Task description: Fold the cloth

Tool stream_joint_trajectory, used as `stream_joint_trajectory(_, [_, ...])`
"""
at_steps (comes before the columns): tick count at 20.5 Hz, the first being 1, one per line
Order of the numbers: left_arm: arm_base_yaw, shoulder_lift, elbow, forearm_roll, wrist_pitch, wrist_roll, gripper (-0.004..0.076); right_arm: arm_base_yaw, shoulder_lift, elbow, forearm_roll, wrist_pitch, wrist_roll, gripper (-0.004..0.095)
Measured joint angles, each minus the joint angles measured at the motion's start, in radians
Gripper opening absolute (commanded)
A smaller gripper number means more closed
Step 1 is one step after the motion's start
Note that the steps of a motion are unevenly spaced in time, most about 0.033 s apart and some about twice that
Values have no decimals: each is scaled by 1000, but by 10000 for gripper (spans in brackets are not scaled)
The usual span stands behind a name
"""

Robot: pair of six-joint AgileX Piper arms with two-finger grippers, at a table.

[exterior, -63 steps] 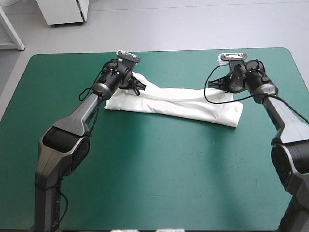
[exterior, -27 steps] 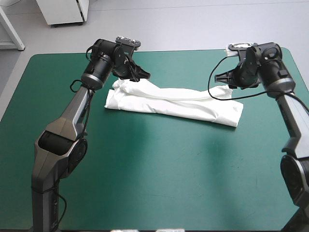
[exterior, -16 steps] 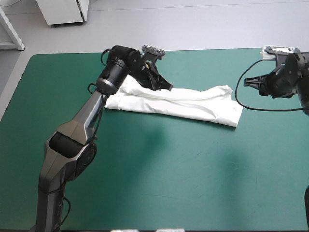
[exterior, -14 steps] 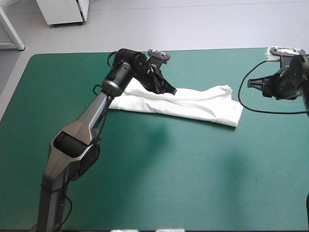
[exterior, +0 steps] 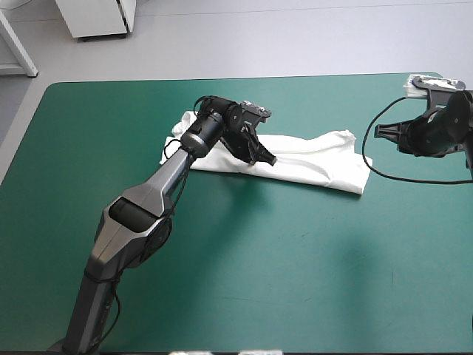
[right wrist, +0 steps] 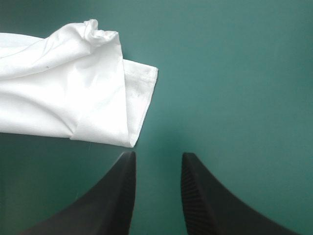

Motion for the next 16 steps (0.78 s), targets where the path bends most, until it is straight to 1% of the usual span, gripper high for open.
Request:
stream_joint_trajectory(5, [1,42,-7,-1,-6,1,-9,0,40,0,52,-6,-15,298])
stream_joint_trajectory(6, [1,42,-8,-1,-6,1,-9,-6,54,0,80,-6,-20,312])
stream_joint_trajectory(7, [1,42,-8,-2,-6,1,-9,-22,78,0,134,-6,-41,343])
stream_joint_trajectory(8, [1,42,-8,-2,-6,1,-9,-42,106,0,195,-6,-69,428])
stream_joint_trajectory(9, [1,42,-8,-2,-4,1,-9,-76,148,0,264,-7,-104,489])
stream_joint_trajectory(10, [1,42,-8,-2,-3,1,-9,-89,173,0,286,-7,-124,590])
stream_joint_trajectory(11, [1,42,-8,-2,-3,1,-9,-103,224,0,292,-1,-152,641])
stream_joint_trajectory(12, [1,42,-8,-2,-3,1,-9,-108,261,0,294,1,-164,663])
stream_joint_trajectory(16, [1,42,-8,-2,-3,1,-9,-112,363,0,384,-13,-253,662])
